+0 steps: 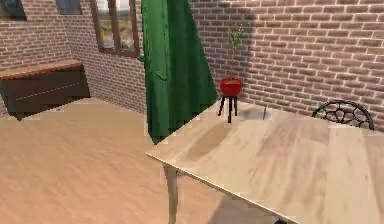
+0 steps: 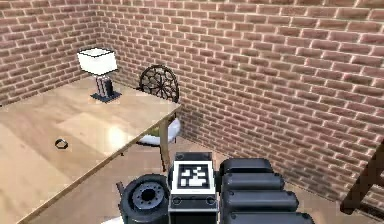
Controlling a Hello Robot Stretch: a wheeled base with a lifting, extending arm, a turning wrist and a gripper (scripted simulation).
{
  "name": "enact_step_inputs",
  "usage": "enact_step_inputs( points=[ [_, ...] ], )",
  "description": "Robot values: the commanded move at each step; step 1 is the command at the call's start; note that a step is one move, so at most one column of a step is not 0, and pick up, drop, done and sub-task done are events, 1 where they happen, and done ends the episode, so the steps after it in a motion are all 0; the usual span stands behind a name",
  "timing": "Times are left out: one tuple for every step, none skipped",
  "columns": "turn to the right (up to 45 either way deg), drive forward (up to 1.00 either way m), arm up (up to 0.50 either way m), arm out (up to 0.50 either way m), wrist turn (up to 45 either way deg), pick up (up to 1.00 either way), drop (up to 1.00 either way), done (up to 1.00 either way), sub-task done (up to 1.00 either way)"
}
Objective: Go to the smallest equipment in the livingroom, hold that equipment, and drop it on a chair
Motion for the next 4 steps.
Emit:
enact_step_inputs(
  points=[
    [-45.0, 0.0, 0.0, 0.0, 0.0, 0.0, 0.0, 0.0, 0.0],
    [-42.0, 0.0, 0.0, 0.0, 0.0, 0.0, 0.0, 0.0, 0.0],
    [45.0, 0.0, 0.0, 0.0, 0.0, 0.0, 0.0, 0.0, 0.0],
    [45.0, 0.0, 0.0, 0.0, 0.0, 0.0, 0.0, 0.0, 0.0]
  ],
)
